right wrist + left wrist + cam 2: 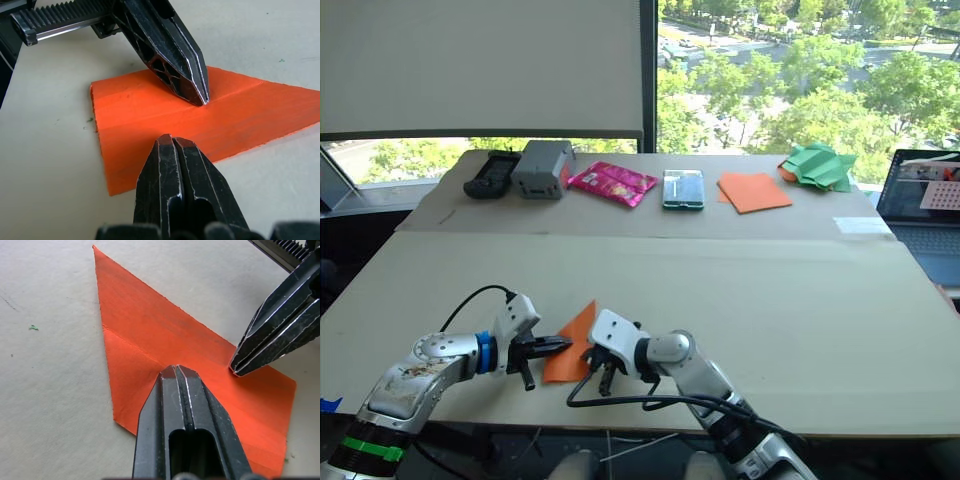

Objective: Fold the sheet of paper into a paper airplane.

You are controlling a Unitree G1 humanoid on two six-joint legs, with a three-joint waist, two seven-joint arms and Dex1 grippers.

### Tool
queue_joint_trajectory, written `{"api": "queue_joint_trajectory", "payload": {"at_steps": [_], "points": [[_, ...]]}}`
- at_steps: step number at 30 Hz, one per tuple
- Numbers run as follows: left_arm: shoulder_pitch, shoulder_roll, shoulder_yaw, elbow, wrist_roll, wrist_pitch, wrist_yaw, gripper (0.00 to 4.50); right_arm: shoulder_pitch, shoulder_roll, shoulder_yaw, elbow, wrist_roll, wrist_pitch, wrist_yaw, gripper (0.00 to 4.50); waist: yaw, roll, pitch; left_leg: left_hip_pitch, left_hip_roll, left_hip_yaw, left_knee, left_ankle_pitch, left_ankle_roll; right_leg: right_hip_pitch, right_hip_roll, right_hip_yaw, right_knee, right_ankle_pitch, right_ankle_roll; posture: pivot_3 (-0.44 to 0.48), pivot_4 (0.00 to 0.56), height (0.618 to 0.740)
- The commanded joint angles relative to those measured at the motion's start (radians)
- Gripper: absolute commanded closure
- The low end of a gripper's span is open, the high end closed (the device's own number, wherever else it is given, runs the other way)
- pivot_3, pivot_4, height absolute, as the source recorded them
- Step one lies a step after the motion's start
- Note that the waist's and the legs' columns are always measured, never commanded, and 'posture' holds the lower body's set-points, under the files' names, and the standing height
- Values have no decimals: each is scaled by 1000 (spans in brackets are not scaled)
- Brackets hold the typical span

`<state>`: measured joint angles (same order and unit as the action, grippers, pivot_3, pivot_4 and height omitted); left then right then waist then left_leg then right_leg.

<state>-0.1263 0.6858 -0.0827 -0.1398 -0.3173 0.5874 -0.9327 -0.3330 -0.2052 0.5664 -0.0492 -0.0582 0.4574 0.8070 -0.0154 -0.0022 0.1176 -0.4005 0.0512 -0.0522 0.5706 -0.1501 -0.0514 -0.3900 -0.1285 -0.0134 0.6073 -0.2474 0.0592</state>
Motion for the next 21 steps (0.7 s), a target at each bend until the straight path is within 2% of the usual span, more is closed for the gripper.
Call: {"api": "queue_joint_trajectory", "payload": {"at_steps": [1, 13, 17, 21], "points": [[0, 11, -22, 7, 8, 14, -11, 4483, 84, -67, 106, 78, -26, 129, 55, 4500, 0, 0, 0, 0, 0, 0, 0, 0, 0, 0, 0, 0, 0, 0, 0, 0, 150, 702], [-7, 19, -28, 9, 10, 20, -23, 4483, 107, -118, 155, -6, -30, 177, 78, 4500, 1, -1, -3, 0, 0, 1, 0, -1, -2, 1, -1, 0, -5, 0, 0, 0, 150, 702], [-13, 23, -28, 13, 8, 25, -28, 4483, 91, -103, 95, -111, 10, 226, 51, 4500, 4, -2, -3, 0, 0, 1, 0, -2, -2, 1, -1, -1, -6, 0, 1, 0, 150, 702], [-13, 30, -31, 16, 9, 23, -34, 4483, 79, -134, 68, -223, 26, 291, 43, 4500, 5, -3, -2, -2, 0, 1, 0, -2, -2, 1, -1, -1, -7, 0, 1, 0, 150, 702]]}}
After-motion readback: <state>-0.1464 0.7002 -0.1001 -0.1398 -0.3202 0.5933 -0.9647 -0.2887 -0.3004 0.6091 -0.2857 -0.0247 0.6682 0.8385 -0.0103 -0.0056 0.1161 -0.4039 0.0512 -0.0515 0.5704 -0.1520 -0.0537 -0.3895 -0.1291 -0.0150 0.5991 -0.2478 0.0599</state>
